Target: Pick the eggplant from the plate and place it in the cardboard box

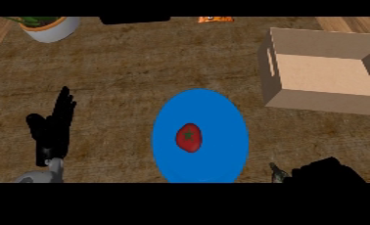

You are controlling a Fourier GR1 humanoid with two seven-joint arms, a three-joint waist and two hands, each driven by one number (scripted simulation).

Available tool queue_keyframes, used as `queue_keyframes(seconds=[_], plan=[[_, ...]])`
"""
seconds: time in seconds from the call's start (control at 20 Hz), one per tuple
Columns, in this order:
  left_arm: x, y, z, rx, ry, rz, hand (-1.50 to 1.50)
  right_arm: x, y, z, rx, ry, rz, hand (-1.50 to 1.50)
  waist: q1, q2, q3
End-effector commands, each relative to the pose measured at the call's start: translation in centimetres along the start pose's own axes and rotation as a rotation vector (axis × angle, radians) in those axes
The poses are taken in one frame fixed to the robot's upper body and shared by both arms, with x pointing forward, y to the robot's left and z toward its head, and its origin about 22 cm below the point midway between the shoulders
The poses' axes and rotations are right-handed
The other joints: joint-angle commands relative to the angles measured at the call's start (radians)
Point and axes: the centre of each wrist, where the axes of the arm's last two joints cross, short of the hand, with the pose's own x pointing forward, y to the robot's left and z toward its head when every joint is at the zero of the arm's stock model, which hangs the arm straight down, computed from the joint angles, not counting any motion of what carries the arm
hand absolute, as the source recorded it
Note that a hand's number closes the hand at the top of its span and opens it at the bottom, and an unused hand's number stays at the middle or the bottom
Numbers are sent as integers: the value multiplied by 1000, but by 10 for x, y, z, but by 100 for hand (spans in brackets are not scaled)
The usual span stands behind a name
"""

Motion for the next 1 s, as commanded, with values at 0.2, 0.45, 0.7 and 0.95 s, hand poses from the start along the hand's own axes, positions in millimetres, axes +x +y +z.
queue_keyframes(seconds=[0.2,0.45,0.7,0.95], plan=[[-8,6,3,-6,2,-4,0,-7,-63,34,-182,-16,-37,150,-2,6,-2],[13,-13,-7,-41,-18,7,0,-42,-81,28,-259,38,2,150,29,12,-2],[5,-25,1,-63,-25,-7,0,-102,-115,26,-356,89,-67,150,50,15,-1],[5,-18,-8,-83,-28,-17,0,-165,-141,31,-352,145,-137,150,81,21,-2]])
